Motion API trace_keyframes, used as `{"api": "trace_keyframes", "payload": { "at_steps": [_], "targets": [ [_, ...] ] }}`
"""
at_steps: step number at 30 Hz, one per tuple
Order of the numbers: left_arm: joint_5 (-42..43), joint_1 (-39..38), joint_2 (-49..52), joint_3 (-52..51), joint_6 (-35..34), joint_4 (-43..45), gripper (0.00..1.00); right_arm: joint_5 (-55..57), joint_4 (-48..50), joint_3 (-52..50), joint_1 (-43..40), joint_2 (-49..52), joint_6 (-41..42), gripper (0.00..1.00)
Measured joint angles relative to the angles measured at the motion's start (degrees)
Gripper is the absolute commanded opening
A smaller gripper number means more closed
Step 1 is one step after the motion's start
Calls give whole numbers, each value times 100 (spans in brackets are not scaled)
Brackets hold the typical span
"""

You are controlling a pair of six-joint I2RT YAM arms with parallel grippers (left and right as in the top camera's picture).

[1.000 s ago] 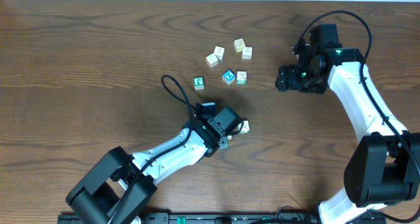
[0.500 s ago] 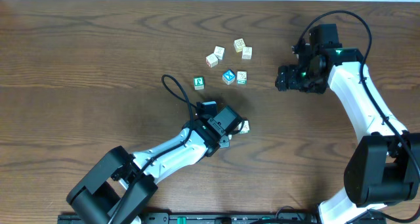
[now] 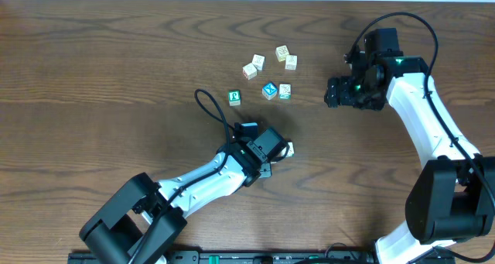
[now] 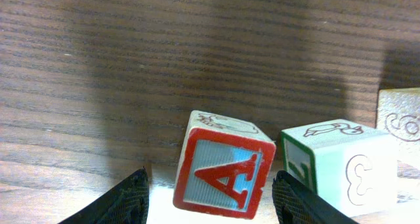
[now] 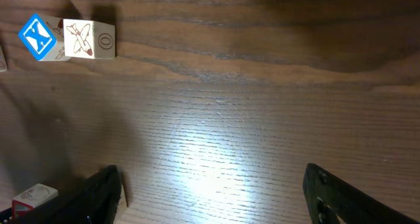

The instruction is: Lift 3 blocks

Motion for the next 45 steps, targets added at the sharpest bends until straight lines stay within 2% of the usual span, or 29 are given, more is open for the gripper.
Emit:
{"api": "trace_keyframes", "payload": {
  "at_steps": [6, 13, 15, 17, 21, 24, 27, 29, 32, 34, 37, 38, 39, 40, 41, 42, 43, 45],
  "targets": [
    [0, 0, 0, 0, 2, -61, 61, 2, 0, 0, 0, 0, -20, 86],
    [0, 0, -20, 0, 4, -605, 61, 2, 2, 0, 0, 0, -20, 84],
    [-2, 0, -129, 0, 2, -798, 61, 2, 4, -4, 0, 0, -22, 63],
    [0, 0, -372, -2, 2, -942, 61, 7, 13, -24, 0, 0, -31, 49],
    [0, 0, -1080, 0, 2, -1034, 61, 17, 22, -190, 0, 0, -57, 42],
    [-2, 0, -1534, 0, 4, -1023, 61, 17, 17, -330, 0, 0, -81, 20],
    [-2, 0, -1814, 0, 52, -1008, 61, 13, 17, -372, 0, 0, -68, 7],
    [-24, 0, -1891, 0, 212, -949, 61, -7, 15, -378, 0, 0, -20, 2],
    [-114, 2, -1904, 0, 691, -800, 62, -59, -20, -413, 0, 0, 28, 1],
    [-214, 0, -1906, 0, 1182, -754, 80, -94, -15, -503, 0, 0, 31, 1],
    [-490, -2, -1904, 0, 1690, -699, 82, -153, 101, -778, 9, 0, 35, 1],
    [-592, 2, -1904, 0, 1777, -675, 70, -184, 184, -920, 24, 0, 39, 1],
    [-691, 26, -1906, 0, 1853, -649, 49, -216, 271, -1054, 46, 0, 46, 1],
    [-765, 57, -1904, 0, 1928, -643, 33, -282, 369, -1209, 68, 0, 50, 1],
    [-817, 116, -1904, 0, 1976, -638, 22, -310, 433, -1320, 103, 0, 52, 1],
    [-868, 199, -1904, 0, 2039, -640, 13, -374, 533, -1462, 151, 0, 52, 1],
    [-901, 269, -1902, 0, 2070, -640, 9, -415, 592, -1563, 192, 0, 52, 1],
    [-955, 461, -1875, 0, 2100, -638, 8, -494, 682, -1738, 280, 0, 52, 1]
  ]
}}
